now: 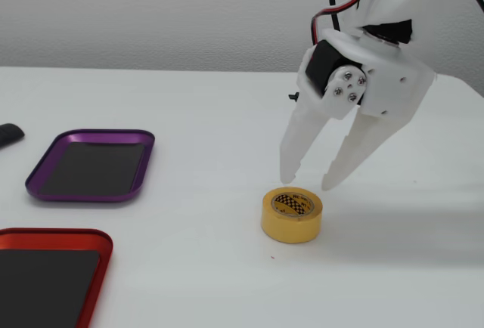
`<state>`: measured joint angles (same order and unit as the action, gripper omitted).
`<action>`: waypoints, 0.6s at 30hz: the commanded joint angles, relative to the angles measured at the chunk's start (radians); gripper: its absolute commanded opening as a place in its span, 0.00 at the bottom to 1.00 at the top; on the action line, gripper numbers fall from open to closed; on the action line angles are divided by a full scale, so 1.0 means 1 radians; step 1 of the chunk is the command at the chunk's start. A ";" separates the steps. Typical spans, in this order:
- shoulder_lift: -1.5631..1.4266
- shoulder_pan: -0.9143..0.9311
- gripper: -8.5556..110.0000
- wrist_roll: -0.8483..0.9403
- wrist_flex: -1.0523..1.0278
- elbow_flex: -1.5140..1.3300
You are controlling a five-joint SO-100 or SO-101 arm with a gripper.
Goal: Grasp a tape and put it in the right purple dish.
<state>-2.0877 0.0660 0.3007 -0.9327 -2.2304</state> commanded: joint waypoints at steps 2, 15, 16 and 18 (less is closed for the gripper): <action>-0.029 0.006 0.17 0.009 0.015 0.012; -0.029 0.002 0.17 0.009 0.132 -0.149; -0.029 0.002 0.17 0.009 0.132 -0.149; -0.029 0.000 0.17 0.009 0.138 -0.150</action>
<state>-2.0877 0.0660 0.3053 -0.8099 -2.3823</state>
